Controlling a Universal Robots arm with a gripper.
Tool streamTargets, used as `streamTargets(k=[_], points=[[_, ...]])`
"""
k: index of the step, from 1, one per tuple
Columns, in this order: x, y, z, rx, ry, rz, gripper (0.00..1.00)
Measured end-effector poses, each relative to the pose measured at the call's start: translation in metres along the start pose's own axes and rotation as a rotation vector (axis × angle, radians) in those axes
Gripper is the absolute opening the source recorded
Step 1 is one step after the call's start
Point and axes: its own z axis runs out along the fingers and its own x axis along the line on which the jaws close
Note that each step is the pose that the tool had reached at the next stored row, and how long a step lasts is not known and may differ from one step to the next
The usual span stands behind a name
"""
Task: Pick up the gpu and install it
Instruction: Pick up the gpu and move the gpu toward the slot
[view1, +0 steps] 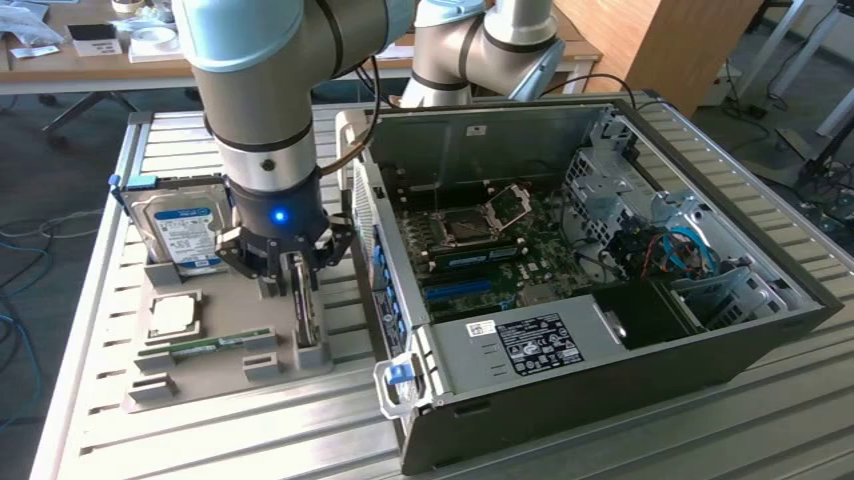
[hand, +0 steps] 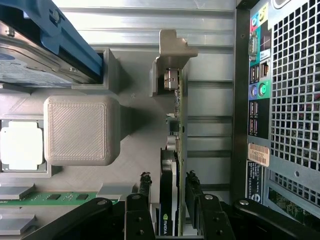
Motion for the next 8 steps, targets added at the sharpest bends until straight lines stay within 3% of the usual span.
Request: streamTargets(k=[8], points=[[0.0003,-0.0011,0.0045,0.0,0.0001,0.0,0.42]])
